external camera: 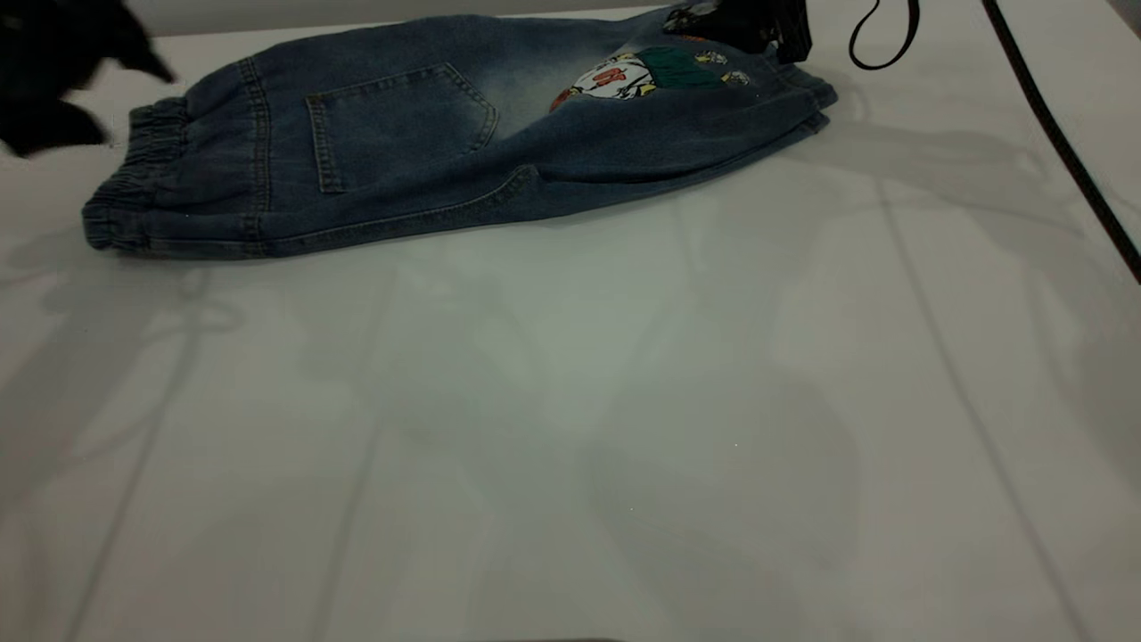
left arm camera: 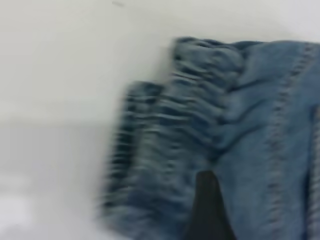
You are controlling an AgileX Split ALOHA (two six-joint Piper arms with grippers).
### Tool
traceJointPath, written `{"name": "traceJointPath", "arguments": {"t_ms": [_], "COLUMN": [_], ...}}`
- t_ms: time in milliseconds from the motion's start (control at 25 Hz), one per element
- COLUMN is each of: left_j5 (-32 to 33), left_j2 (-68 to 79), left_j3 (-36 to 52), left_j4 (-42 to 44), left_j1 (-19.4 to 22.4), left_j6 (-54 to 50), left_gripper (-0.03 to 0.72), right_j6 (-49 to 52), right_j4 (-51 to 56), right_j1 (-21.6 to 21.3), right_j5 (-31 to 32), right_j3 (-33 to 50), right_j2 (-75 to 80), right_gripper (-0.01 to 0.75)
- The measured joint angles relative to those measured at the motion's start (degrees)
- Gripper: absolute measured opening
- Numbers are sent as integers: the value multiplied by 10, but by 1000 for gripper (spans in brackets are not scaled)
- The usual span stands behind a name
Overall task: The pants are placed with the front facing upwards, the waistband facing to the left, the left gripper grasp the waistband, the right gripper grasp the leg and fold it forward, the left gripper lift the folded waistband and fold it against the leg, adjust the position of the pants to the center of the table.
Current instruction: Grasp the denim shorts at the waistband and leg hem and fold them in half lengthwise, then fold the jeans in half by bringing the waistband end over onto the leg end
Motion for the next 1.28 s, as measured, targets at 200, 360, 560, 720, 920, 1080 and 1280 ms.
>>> {"name": "traceJointPath", "arguments": {"t_ms": [200, 360, 560, 720, 920, 1080, 1280], "left_j5": [153, 246, 350, 376, 352, 360, 374], "left_j2": [-65, -70, -70, -70, -58, -39, -16], "left_j3": [0, 0, 0, 0, -4, -14, -16], "left_j4": [59, 59, 39, -54, -242, -409, -617], "left_j1": [12, 13, 11, 17, 62, 105, 163], "left_j6": [-13, 41, 185, 287, 437, 598, 792], "left_gripper": [475, 463, 461, 461, 461, 461, 461], "right_j6": [2, 3, 3, 3, 3, 3, 3], "right_j4": [-109, -139, -141, -141, -142, -143, -143], "right_j1": [26, 51, 56, 56, 56, 56, 56], "right_j5": [-4, -14, -17, -14, 1, 3, 5], "right_j3": [0, 0, -1, -1, -1, -1, -1], "right_j2": [-5, -5, -5, -5, -6, -6, -6], "right_gripper": [491, 491, 491, 491, 491, 491, 491]}}
